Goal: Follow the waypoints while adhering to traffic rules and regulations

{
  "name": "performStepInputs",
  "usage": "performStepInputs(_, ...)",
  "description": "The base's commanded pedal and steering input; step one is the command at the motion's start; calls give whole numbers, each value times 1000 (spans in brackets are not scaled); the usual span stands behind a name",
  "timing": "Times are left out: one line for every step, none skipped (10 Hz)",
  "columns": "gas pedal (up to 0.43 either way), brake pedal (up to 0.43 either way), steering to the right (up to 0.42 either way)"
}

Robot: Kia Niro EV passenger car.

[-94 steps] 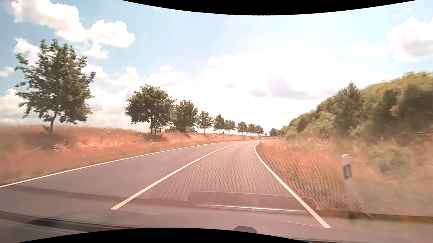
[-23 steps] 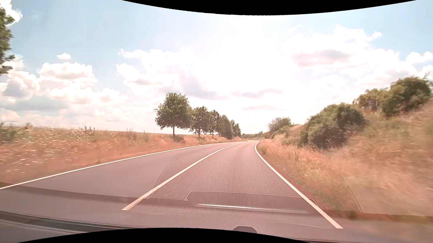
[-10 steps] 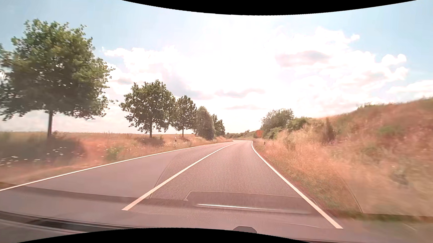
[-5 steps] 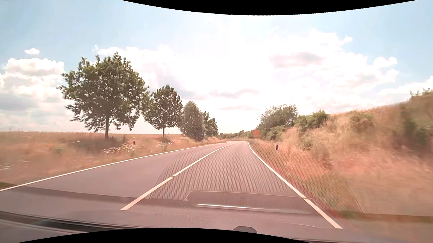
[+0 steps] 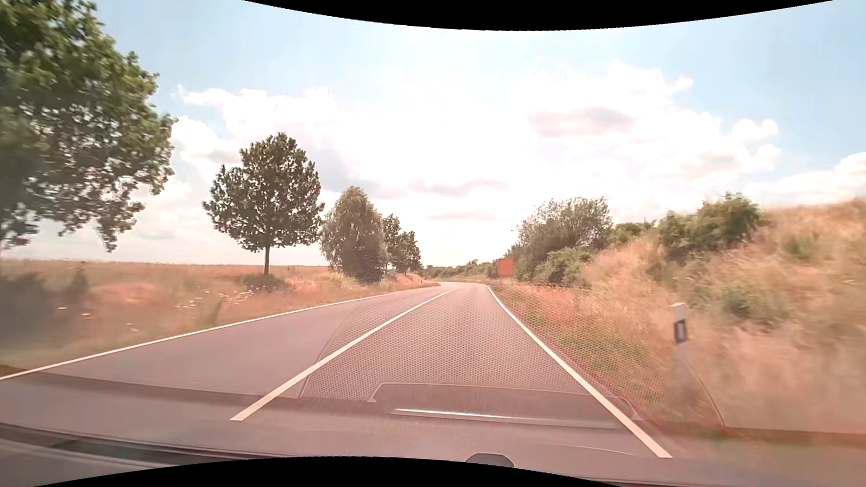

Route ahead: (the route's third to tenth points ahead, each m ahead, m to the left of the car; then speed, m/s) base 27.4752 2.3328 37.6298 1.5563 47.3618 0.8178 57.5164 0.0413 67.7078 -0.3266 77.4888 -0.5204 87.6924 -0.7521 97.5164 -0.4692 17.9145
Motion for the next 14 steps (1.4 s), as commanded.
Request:
performStepInputs(59,0,9)
performStepInputs(59,0,8)
performStepInputs(59,0,7)
performStepInputs(59,0,6)
performStepInputs(59,0,6)
performStepInputs(59,0,5)
performStepInputs(59,0,5)
performStepInputs(59,0,5)
performStepInputs(59,0,5)
performStepInputs(59,0,4)
performStepInputs(59,0,4)
performStepInputs(59,0,4)
performStepInputs(59,0,4)
performStepInputs(59,0,4)
